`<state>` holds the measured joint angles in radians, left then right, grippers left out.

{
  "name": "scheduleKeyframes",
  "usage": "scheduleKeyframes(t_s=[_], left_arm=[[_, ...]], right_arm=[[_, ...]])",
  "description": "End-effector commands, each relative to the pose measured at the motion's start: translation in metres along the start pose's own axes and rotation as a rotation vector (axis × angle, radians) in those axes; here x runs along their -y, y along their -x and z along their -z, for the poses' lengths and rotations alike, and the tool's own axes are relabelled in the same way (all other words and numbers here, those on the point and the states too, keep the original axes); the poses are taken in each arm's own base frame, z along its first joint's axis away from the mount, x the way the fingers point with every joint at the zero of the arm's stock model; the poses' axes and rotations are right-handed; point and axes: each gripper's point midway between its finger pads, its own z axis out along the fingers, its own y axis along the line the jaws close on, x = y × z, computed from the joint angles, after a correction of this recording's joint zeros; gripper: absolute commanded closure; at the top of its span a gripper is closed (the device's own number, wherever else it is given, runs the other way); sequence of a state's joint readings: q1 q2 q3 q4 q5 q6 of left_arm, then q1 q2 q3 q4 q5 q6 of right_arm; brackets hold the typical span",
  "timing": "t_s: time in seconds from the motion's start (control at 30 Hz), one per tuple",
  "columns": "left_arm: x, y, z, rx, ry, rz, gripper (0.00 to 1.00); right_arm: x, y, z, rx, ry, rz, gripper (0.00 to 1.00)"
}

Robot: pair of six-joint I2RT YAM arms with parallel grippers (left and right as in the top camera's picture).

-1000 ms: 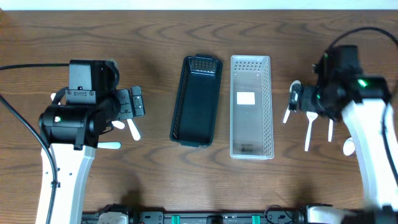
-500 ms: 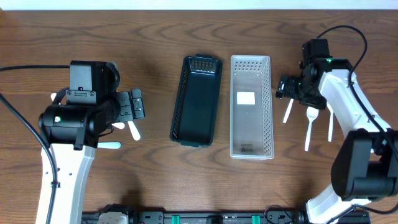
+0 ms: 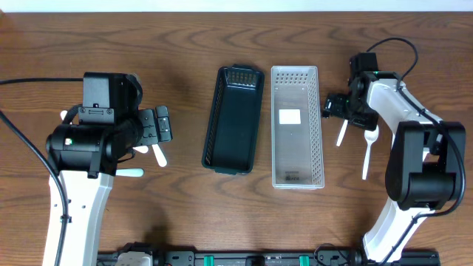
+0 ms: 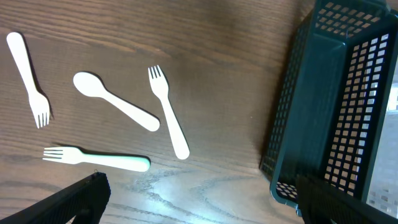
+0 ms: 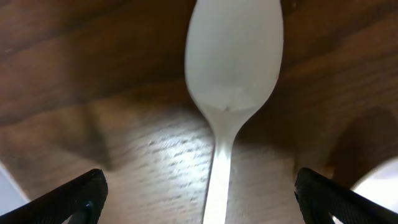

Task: Pack container
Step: 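Reach the right gripper to a white spoon and grasp it, then carry the spoon left and lower it into the white basket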

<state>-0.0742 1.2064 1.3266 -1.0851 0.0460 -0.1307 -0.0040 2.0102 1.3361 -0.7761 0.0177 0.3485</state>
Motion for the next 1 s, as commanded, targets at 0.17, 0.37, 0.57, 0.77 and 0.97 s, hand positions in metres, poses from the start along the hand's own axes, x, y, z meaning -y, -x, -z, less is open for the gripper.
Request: scheduleKeyframes(t_s=[0.17, 0.37, 0.57, 0.77, 0.97], left_arm=[[0.002, 0.005, 0.005, 0.018, -0.004, -0.001, 0.02], [0.002, 0.005, 0.005, 0.018, -0.004, 0.000, 0.02], [0.002, 0.005, 0.005, 0.018, -0.004, -0.001, 0.02], [0.002, 0.005, 0.005, 0.018, -0.004, -0.001, 0.02], [0.002, 0.005, 0.005, 0.017, -0.003, -0.001, 0.02]], right_arm=[[0.008, 0.007, -0.012, -0.002, -0.008, -0.038, 0.09], [0.010, 0.000, -0.026, -0.039, -0.021, -0.038, 0.20], [0.011, -0.007, -0.039, -0.078, -0.030, -0.036, 0.45], [0.011, -0.008, -0.039, -0.079, -0.030, -0.034, 0.86], [0.006, -0.009, -0.039, -0.088, -0.005, -0.035, 0.99]])
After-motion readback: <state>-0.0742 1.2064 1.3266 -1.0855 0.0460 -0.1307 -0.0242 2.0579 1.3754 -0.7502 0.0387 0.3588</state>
